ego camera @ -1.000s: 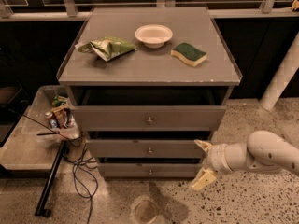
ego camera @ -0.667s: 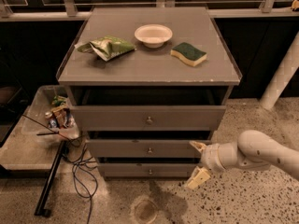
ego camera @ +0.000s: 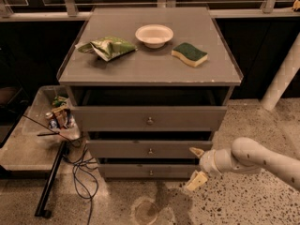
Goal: Open bottom drawer
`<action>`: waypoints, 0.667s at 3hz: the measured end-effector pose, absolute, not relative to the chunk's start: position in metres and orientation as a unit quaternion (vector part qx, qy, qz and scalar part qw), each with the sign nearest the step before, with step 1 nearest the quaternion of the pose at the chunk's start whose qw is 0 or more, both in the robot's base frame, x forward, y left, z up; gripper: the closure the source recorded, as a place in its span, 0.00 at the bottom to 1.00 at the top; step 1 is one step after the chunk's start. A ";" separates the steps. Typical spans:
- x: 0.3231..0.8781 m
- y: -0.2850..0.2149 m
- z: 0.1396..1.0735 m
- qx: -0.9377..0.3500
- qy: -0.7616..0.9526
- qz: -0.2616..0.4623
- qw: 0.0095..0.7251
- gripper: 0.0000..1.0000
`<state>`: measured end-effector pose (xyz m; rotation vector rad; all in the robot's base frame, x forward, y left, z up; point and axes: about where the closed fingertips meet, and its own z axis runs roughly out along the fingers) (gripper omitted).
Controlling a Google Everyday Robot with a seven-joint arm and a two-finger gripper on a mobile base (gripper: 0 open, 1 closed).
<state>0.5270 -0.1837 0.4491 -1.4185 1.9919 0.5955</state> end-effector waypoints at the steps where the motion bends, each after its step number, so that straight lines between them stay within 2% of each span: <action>1: 0.531 -0.185 0.418 -0.541 0.747 0.233 0.308 0.00; 2: 0.532 -0.179 0.384 -0.552 0.731 0.242 0.320 0.00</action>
Offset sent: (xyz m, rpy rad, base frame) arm 0.0066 0.0082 -0.1073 0.0701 -0.0558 0.0963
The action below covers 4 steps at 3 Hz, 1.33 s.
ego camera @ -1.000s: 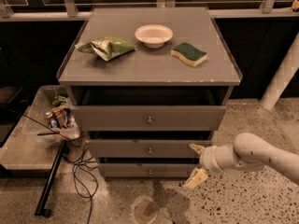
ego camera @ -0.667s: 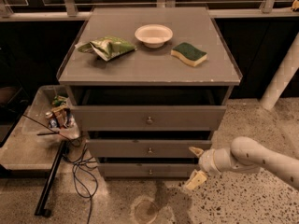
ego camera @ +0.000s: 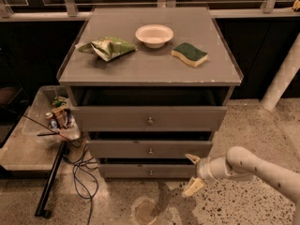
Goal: Open bottom drawer
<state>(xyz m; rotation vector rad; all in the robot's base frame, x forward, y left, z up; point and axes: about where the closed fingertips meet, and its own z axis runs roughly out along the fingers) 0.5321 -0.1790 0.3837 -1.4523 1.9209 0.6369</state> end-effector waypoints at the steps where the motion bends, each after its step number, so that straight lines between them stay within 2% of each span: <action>1: 0.535 -0.177 0.353 -0.550 0.721 0.239 0.347 0.00; 4: 0.545 -0.171 0.309 -0.541 0.726 0.236 0.354 0.00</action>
Offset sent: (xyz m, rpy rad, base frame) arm 0.0184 -0.0052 -0.0865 0.0290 -0.1337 -0.0695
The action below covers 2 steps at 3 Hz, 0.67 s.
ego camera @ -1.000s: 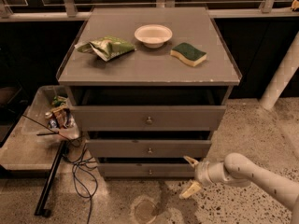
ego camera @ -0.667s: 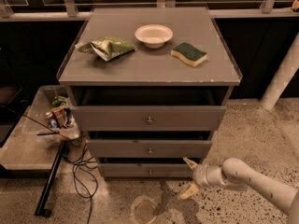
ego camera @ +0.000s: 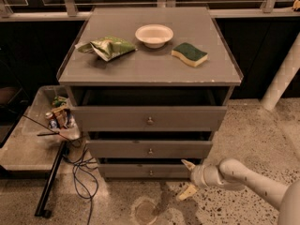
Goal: Open bottom drawer
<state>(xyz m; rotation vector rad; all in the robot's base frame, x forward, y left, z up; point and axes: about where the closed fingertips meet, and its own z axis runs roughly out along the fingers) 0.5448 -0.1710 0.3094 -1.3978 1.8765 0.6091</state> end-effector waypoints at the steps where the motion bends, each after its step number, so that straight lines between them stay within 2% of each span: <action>1: 0.567 -0.164 0.258 -0.516 0.747 0.238 0.346 0.00; 2: 0.567 -0.164 0.258 -0.516 0.747 0.238 0.346 0.00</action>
Offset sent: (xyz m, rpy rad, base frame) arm 0.0360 0.0019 -0.0792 -0.0137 0.0575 -0.0979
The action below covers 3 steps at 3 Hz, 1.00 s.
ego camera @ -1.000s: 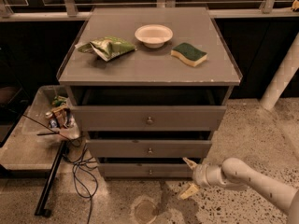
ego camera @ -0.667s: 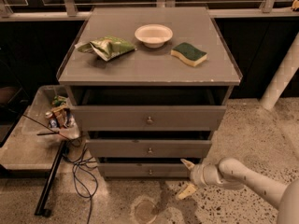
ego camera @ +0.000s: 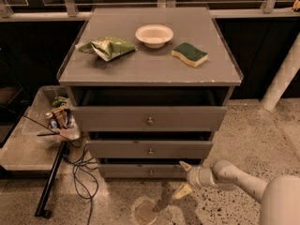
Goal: Open bottom drawer
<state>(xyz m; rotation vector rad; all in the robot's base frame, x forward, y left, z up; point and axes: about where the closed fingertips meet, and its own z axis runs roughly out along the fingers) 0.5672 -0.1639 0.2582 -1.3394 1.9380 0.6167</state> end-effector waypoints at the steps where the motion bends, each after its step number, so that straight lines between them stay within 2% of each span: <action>1: 0.567 -0.163 0.255 -0.512 0.744 0.239 0.355 0.00; 3: 0.600 -0.198 0.228 -0.466 0.747 0.200 0.429 0.00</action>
Offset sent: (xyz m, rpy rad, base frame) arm 0.0188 -0.0426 -0.0099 0.0602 -0.1333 -0.1520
